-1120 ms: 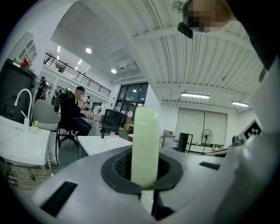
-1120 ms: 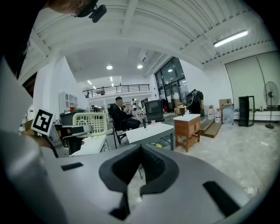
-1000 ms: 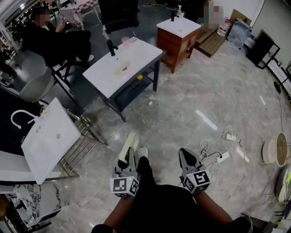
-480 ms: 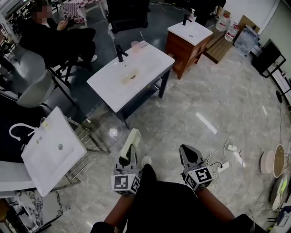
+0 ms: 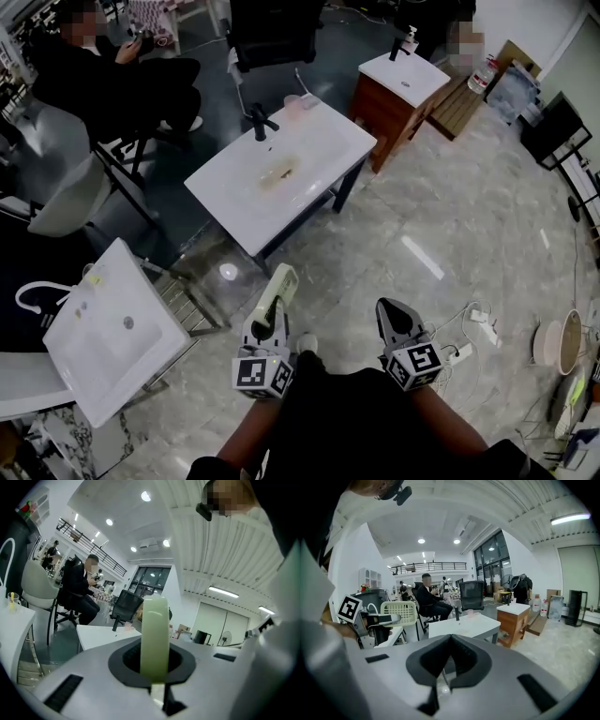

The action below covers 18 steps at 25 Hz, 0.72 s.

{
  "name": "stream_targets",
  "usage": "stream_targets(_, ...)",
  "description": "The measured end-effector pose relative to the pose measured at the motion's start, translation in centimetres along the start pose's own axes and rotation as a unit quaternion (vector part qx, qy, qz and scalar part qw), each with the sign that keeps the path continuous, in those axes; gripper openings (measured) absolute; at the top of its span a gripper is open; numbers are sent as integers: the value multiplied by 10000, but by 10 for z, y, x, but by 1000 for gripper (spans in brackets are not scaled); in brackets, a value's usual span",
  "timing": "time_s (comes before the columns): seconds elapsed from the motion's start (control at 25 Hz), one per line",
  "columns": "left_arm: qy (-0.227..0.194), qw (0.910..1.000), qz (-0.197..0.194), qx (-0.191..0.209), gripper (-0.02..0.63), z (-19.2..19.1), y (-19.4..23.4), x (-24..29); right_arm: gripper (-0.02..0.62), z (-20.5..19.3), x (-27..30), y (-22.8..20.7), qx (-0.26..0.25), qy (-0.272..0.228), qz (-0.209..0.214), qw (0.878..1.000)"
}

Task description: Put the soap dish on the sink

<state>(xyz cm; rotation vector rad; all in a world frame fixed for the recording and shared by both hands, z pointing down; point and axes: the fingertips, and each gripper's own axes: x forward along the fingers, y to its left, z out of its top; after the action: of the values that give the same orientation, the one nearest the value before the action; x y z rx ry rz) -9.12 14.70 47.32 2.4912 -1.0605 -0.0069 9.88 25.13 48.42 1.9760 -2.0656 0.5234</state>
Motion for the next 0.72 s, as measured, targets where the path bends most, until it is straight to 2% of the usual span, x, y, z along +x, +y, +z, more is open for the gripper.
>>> stream_targets(0.36,-113,9997,174,-99,20,3,35,4,-2,16,36,22,-209,211,400,9988)
stream_targets(0.48,-47,9996,248,-128,20,1,43,5,-2,13,47,22,-112,119,469,9988)
stream_targets(0.72,-49,9995,298,-21,20,13,51,21,-2,12,80,14,-19,264,603,9978)
